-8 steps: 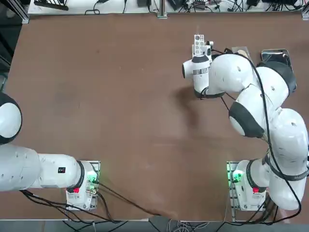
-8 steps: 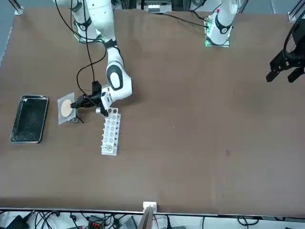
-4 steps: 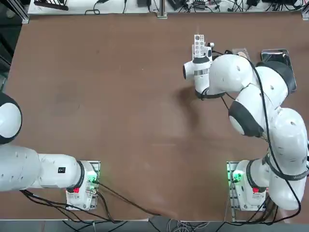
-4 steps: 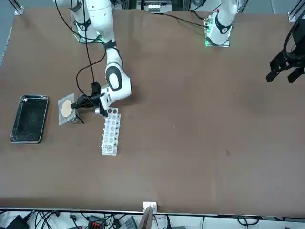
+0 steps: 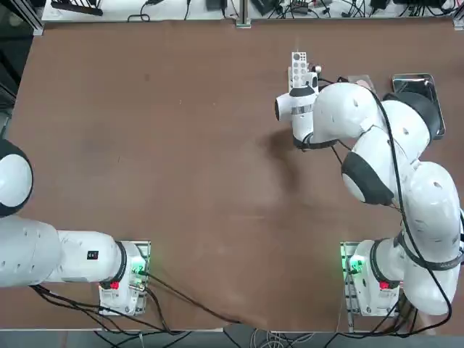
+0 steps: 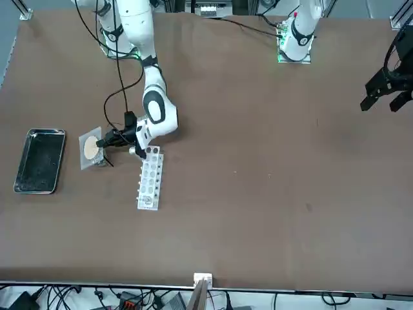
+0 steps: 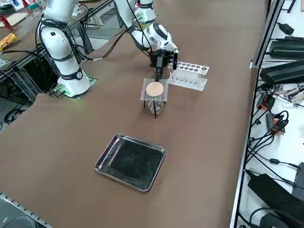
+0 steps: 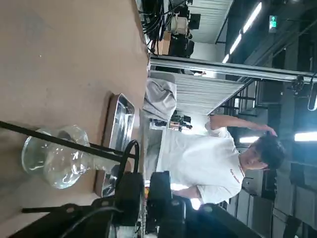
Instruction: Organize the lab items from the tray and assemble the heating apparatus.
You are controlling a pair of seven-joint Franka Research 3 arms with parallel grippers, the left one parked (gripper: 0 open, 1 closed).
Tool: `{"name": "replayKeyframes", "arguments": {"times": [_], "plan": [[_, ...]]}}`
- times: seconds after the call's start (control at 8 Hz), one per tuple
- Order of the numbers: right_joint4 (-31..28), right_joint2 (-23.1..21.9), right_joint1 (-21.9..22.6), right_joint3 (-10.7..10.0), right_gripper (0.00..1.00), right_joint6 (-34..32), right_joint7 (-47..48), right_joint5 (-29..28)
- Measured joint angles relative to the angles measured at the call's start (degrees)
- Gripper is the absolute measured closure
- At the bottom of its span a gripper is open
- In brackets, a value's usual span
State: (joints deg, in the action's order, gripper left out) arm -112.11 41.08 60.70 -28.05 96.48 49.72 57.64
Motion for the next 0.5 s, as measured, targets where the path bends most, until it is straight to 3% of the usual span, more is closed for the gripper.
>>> {"name": "replayKeyframes", "arguments": {"times": [0.38, 0.5], "plan": [[0.00, 0.00, 0.06, -0.01, 0.66, 0.01, 0.05, -0.07], [0.01, -0.06, 0.20, -0.01, 0.47, -0.02, 0.05, -0.09]]}}
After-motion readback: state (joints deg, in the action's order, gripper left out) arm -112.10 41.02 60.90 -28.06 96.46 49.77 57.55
